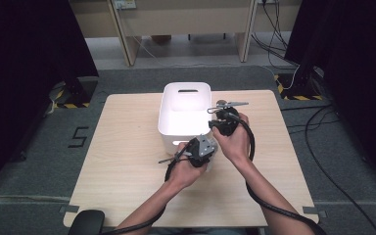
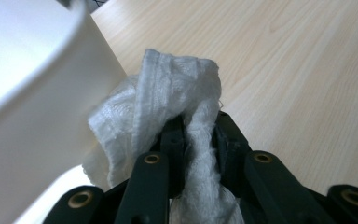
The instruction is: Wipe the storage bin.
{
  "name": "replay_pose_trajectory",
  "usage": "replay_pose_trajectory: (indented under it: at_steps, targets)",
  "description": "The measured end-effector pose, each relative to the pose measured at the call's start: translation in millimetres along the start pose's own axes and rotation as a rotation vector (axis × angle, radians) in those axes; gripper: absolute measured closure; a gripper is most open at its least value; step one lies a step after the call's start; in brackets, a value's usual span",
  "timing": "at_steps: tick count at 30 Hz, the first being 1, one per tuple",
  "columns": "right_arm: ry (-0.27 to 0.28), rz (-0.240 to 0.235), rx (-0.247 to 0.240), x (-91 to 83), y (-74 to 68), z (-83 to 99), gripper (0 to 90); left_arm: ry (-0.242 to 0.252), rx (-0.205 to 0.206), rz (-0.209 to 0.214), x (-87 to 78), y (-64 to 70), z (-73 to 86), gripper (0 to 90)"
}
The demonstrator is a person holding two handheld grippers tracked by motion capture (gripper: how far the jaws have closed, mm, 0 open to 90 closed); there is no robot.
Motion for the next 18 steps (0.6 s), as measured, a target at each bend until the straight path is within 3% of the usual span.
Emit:
replay_pose_trajectory:
  at_steps: [8, 18]
  targets:
    - [-0.002, 0.000, -0.001, 0.0, 0.0, -0.2, 82.3, 0.024, 0.026, -0.023, -15.7, -1.6, -10.9, 76.6]
    - [0.009, 0.002, -0.010, 2.2, 2.0, -0.9, 74.1, -0.007, 0.030, 0.011, -22.3, -3.9, 1.2, 76.4]
Point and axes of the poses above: each handheld gripper's, and its own axes: x roughly forward along the jaws, z roughly out of its underside, y roughly to its right, the point moved 6 cm from there along x, roughly forward along the jaws, and after that the axes turned 8 degrees about -x, right-handed, at the moved point
